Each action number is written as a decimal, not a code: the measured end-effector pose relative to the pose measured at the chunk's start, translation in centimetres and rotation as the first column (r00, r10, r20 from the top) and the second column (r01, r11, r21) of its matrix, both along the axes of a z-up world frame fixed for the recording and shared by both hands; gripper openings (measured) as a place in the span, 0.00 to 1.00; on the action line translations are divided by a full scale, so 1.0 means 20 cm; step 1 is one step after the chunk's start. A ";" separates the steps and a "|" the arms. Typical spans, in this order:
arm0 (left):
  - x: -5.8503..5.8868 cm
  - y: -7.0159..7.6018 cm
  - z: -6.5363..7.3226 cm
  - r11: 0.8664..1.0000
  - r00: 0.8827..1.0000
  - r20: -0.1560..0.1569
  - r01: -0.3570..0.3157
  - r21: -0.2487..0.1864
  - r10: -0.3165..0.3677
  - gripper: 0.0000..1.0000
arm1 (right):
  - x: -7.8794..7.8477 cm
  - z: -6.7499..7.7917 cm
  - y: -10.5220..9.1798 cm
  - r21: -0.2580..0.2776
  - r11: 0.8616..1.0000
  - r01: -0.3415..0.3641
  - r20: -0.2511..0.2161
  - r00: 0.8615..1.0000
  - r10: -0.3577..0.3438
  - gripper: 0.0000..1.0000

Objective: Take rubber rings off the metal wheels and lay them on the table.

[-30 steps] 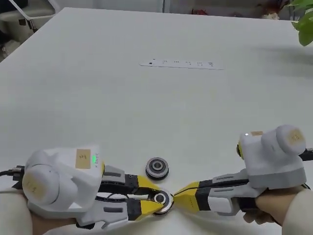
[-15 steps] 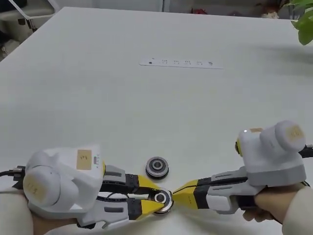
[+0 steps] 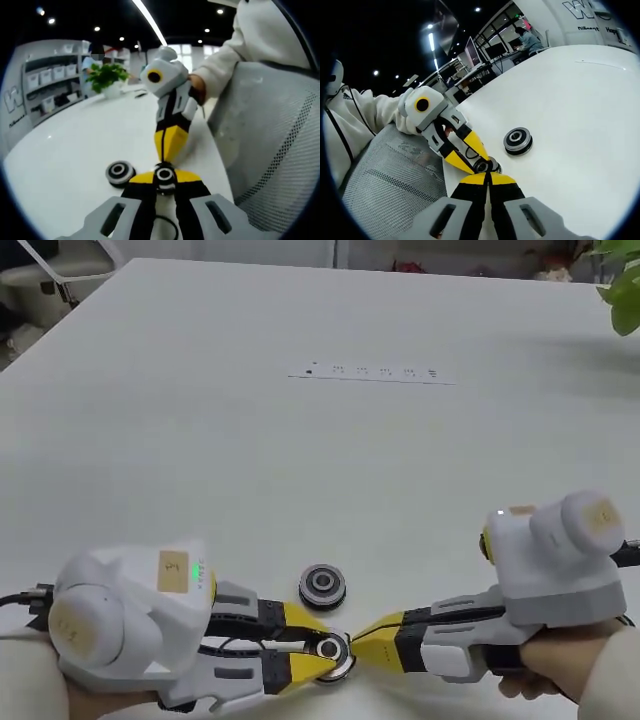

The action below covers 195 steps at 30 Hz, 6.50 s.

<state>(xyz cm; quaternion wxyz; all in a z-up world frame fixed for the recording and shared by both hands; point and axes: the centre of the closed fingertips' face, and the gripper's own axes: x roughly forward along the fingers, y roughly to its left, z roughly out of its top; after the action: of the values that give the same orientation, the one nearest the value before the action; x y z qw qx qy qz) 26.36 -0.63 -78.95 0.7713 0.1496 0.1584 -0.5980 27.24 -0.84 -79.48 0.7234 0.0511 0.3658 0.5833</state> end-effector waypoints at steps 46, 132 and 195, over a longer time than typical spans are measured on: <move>0.00 -0.01 0.00 1.000 1.000 -0.002 0.000 -0.002 0.000 0.14 | -0.02 0.03 0.04 0.014 0.999 -0.042 0.043 0.998 0.041 0.00; -0.09 0.64 0.34 0.959 0.958 0.044 -0.283 -0.015 0.283 0.95 | -0.07 0.19 0.03 -0.024 0.997 -0.077 0.082 0.994 0.078 0.00; -0.16 0.66 0.23 0.942 0.942 -0.026 -0.334 -0.024 0.333 0.98 | -0.10 0.21 0.33 -0.036 0.970 -0.242 0.097 0.965 0.244 0.00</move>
<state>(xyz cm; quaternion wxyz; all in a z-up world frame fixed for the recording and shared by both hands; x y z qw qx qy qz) 23.12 12.55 -74.37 0.8616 0.1034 0.1817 -0.4626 25.14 5.81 -75.22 0.6645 -0.0319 0.3393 0.6650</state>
